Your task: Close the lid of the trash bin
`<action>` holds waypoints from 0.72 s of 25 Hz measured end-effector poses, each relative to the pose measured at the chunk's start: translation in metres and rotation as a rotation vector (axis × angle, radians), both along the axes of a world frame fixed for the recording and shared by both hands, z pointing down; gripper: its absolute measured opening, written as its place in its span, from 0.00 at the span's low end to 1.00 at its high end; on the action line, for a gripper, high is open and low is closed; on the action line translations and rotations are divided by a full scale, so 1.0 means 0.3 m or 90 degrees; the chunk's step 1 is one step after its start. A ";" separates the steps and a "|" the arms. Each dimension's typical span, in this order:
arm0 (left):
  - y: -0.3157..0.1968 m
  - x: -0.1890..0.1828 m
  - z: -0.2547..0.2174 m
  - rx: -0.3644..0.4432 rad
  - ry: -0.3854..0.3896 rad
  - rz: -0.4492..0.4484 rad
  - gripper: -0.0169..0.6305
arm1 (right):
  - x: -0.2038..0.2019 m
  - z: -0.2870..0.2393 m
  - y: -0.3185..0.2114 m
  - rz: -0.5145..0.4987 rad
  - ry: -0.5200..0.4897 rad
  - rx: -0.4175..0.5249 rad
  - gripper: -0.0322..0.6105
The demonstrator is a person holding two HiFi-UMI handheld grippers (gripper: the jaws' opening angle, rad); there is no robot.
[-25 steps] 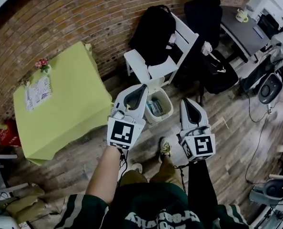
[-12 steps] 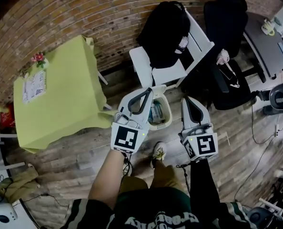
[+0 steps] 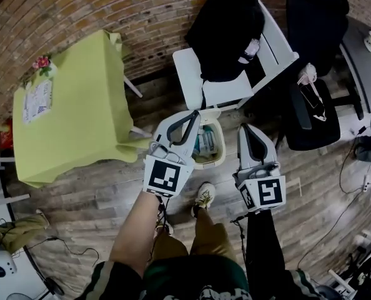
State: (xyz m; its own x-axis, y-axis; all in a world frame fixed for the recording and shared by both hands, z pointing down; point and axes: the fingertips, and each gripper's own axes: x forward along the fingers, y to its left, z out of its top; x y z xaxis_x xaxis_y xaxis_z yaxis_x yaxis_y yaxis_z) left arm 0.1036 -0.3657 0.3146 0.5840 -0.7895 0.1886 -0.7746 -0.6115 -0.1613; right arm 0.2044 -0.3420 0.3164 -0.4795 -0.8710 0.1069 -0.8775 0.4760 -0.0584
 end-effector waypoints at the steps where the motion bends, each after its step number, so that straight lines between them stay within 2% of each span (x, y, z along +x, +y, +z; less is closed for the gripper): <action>1: -0.008 0.000 0.033 -0.007 -0.009 0.002 0.04 | -0.002 0.023 -0.009 -0.003 -0.001 -0.004 0.07; 6: -0.066 -0.004 0.162 -0.023 -0.029 0.010 0.04 | 0.001 0.118 -0.064 -0.012 -0.009 -0.010 0.07; 10: -0.102 -0.012 0.269 -0.043 -0.036 0.005 0.04 | 0.004 0.185 -0.089 -0.020 0.012 -0.012 0.07; 15: -0.170 -0.037 0.448 -0.090 -0.043 -0.013 0.04 | 0.014 0.274 -0.121 -0.016 0.002 -0.029 0.07; 18: -0.213 -0.023 0.588 -0.128 -0.074 -0.015 0.04 | 0.037 0.319 -0.136 -0.017 0.004 -0.039 0.07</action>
